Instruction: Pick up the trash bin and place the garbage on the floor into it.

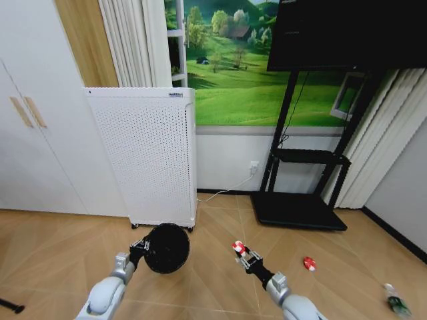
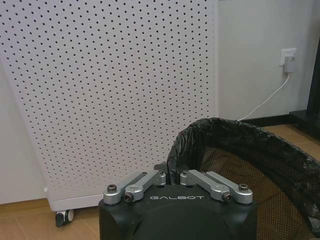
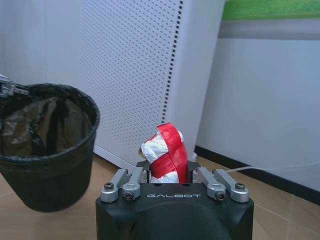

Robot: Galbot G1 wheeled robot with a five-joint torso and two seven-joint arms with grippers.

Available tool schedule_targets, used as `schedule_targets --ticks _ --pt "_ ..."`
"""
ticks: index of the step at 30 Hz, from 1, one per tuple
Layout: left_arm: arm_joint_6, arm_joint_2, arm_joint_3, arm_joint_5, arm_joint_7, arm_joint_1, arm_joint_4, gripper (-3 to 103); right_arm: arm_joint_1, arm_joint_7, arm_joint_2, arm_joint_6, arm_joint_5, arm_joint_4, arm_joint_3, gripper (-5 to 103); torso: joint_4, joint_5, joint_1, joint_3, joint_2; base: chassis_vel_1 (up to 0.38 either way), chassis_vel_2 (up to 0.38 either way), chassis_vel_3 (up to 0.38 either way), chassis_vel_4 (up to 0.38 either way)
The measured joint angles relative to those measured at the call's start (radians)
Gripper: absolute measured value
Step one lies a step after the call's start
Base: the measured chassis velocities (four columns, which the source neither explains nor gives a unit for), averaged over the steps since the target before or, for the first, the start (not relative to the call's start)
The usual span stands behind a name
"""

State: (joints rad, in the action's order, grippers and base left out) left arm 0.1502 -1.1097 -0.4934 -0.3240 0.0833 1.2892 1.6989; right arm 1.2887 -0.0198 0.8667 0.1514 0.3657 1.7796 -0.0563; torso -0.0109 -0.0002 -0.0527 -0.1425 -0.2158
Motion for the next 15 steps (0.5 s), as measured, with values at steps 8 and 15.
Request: schedule_targets --ticks 8,15 --pt "-0.006 0.002 0.07 -0.01 -0.003 -0.094 -0.073 7 -0.25 -0.02 0.039 0.042 0.03 -0.136 0.198 35 0.0003 0.0 0.0 0.0 0.0 0.0 0.0 0.0 0.0" --pt "-0.017 0.004 0.128 -0.02 -0.003 -0.18 -0.13 7 -0.361 -0.033 0.056 0.045 0.089 -0.137 0.293 35 0.0002 0.0003 0.0 0.0 0.0 0.0 0.0 0.0 0.0"
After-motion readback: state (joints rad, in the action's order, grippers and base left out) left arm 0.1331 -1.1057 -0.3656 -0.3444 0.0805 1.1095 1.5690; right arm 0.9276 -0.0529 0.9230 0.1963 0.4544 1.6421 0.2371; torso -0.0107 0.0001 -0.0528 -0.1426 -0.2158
